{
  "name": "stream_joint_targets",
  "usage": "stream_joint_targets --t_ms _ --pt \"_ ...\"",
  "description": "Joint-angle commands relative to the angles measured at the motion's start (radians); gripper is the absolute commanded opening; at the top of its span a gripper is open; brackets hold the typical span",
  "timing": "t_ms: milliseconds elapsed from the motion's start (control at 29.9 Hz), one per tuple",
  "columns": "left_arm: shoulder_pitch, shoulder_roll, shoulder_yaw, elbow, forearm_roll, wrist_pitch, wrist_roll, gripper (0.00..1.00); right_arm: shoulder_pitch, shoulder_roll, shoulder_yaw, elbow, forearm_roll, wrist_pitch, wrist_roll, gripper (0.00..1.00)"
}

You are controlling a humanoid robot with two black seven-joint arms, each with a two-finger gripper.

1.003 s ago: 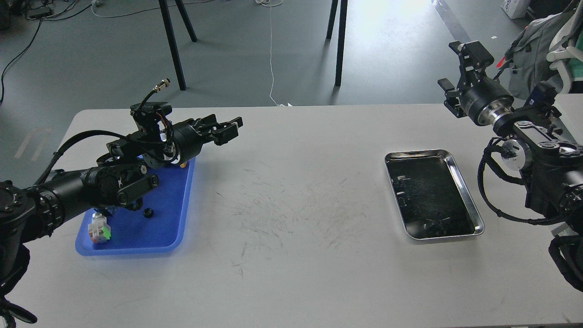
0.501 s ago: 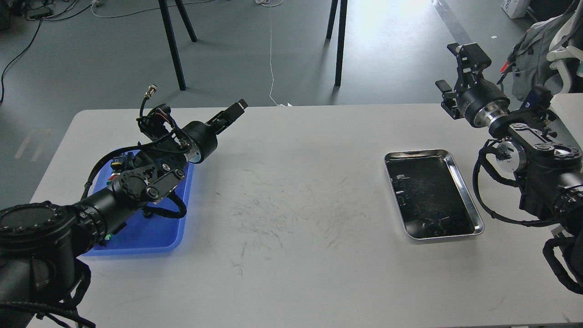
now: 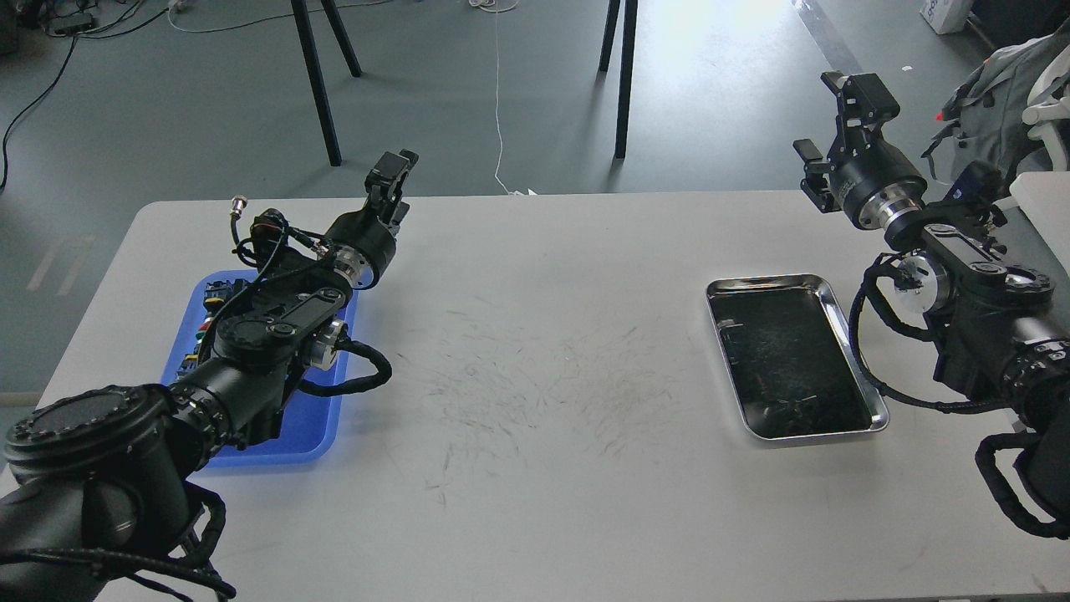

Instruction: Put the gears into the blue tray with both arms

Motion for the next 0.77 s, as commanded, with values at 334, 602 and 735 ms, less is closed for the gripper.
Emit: stream_joint_targets --t_ms 334,602,735 --pt "0.008 0.0 -0.229 0.003 -0.151 -0.054 0.0 0.98 -0.005 0.0 0.063 0.0 0.001 0.0 0.0 0.98" --pt "0.009 0.0 -0.31 0.002 -0.165 -0.09 0.0 0.98 -0.019 0.0 0.074 0.0 0.001 0.0 0.0 0.98" --pt "0.009 0.0 -0.313 0.002 -0.165 -0.091 0.0 0.98 -0.024 0.0 0.075 0.0 0.001 0.0 0.0 0.98"
